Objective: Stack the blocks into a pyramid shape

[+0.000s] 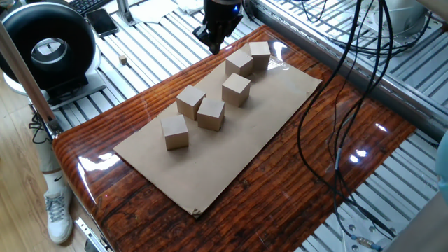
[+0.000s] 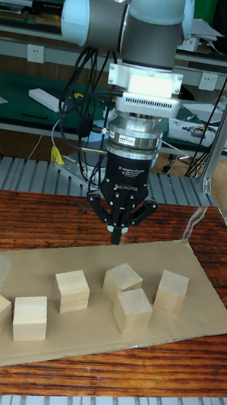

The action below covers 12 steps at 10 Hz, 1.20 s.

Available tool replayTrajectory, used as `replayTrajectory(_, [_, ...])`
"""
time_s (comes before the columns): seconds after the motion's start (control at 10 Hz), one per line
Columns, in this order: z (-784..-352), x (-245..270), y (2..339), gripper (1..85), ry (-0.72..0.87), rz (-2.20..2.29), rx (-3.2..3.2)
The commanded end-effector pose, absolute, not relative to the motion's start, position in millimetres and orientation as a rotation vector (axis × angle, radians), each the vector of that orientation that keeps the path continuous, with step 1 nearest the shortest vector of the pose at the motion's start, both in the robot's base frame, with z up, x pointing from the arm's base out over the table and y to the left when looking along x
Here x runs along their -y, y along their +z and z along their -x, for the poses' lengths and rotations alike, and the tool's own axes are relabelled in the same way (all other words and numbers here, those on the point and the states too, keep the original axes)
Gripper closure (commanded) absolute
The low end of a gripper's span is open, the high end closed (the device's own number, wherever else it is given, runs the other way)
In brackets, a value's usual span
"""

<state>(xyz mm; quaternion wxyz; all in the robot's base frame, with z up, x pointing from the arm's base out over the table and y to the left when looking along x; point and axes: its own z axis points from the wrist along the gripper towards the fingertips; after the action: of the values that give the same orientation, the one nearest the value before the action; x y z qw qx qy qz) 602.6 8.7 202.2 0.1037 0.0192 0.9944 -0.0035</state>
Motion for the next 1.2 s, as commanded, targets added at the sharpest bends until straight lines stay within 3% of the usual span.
replayTrajectory(0.0, [-600,-17,203,84.7,0.036,-0.033,-2.942])
replayTrajectory(0.1, [-599,-27,202,84.3,0.088,0.011,-2.944])
replayTrajectory(0.2, [-592,-30,199,78.3,0.107,0.101,-2.975])
replayTrajectory(0.3, [-586,-18,195,77.3,0.058,0.251,-2.995])
replayTrajectory(0.5, [-570,-2,183,77.3,0.009,0.495,-3.038])
replayTrajectory(0.9, [-571,-4,165,77.3,0.068,0.546,-3.024])
replayTrajectory(1.1, [-574,19,143,77.3,0.022,0.604,-2.998])
